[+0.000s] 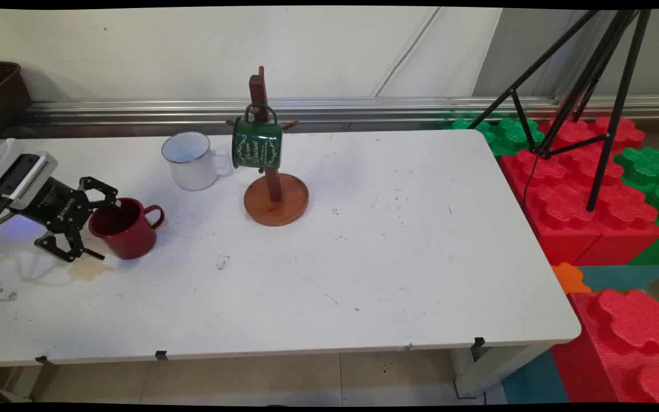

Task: Pick up the green mug from the rack

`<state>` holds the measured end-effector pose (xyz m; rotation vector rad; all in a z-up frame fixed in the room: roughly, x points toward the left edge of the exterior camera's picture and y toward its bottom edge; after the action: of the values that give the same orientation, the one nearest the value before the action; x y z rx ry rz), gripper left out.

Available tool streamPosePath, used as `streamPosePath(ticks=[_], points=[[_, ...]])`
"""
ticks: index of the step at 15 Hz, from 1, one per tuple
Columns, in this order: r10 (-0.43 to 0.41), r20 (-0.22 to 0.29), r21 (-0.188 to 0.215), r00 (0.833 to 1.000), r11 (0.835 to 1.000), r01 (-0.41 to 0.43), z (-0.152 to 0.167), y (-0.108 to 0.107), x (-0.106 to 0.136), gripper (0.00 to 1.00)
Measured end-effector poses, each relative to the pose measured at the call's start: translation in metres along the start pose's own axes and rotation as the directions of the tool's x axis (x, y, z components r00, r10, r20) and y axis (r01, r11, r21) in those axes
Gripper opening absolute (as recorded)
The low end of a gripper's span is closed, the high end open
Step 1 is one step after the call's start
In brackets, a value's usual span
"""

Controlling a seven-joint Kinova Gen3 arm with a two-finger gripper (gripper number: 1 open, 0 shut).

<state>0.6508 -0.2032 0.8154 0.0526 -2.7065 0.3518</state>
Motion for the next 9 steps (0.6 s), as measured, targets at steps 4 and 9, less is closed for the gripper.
streamPosePath(ticks=[4, 9], points=[[-0.004, -0.013, 0.002, 1.0, 1.0, 0.004, -0.007, 0.0, 0.002, 1.0], [-0.033, -0.044, 0.004, 0.998, 0.999, 0.033, -0.022, 0.002, 0.004, 1.0]])
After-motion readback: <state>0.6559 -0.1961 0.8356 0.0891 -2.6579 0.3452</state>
